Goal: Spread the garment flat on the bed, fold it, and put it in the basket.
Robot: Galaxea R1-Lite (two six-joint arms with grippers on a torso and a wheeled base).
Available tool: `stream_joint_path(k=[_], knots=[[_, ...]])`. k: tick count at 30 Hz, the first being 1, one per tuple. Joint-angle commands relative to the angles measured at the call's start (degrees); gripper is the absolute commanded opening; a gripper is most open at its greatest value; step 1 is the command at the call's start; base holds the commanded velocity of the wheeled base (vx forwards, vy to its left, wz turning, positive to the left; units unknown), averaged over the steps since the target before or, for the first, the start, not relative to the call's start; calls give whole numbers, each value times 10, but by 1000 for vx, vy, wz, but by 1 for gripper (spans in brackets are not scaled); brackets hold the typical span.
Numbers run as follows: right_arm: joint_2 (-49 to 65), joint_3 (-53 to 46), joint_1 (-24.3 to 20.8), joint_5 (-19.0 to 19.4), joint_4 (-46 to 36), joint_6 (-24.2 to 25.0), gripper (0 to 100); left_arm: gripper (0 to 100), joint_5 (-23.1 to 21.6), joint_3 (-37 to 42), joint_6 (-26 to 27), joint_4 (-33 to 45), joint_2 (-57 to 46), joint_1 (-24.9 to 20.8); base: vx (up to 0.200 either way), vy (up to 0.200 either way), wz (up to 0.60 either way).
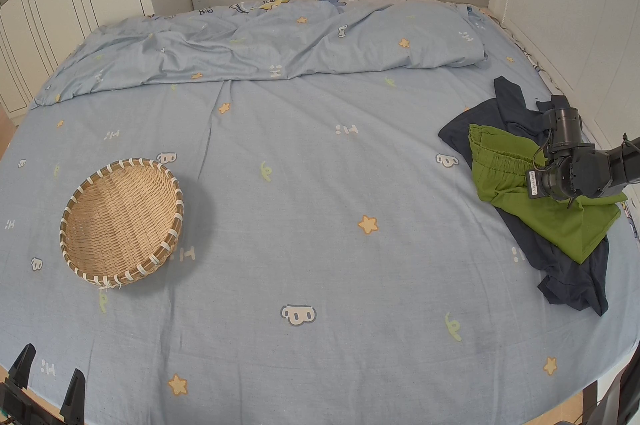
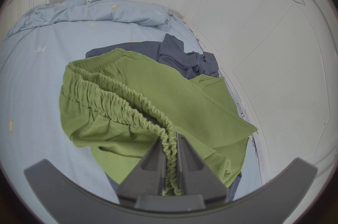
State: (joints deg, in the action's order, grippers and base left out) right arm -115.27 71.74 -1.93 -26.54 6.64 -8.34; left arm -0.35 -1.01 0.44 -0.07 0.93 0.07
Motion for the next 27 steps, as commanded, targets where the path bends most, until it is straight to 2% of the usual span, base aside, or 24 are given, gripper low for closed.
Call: stream_joint_path(k=[1,2,6,9,10,11,14,15,16,20,22,23,25,27], knots=[[55,-6,-8,5,-39,-1,0,100,0,10,0,0,-8,0,0,0,0],[55,-6,-8,5,-39,-1,0,100,0,10,0,0,-8,0,0,0,0],[133,3,-47,35,-158,3,0,100,0,10,0,0,-8,0,0,0,0],[150,4,-56,40,-184,8,0,100,0,10,0,1,-8,0,0,0,0],[179,6,-88,44,-238,45,0,100,0,10,0,0,-8,0,0,0,0],[186,7,-102,53,-256,61,0,100,0,10,0,0,-8,0,0,0,0],[204,16,-135,103,-318,106,0,100,0,10,0,0,-8,0,0,0,0],[205,16,-136,106,-321,109,0,100,0,10,0,0,-8,0,0,0,0],[216,25,-156,141,-360,132,0,100,0,10,0,0,-8,0,0,0,0],[223,51,-200,204,-422,183,0,100,0,10,0,0,-8,0,0,0,0],[223,53,-215,213,-429,197,0,100,0,10,0,0,-8,0,0,0,0],[223,54,-248,221,-434,220,0,100,0,10,0,0,-8,0,0,0,0],[222,54,-276,222,-433,236,0,100,0,10,0,0,-8,0,0,0,0],[222,57,-328,222,-430,257,0,100,0,10,0,0,-8,0,0,0,0]])
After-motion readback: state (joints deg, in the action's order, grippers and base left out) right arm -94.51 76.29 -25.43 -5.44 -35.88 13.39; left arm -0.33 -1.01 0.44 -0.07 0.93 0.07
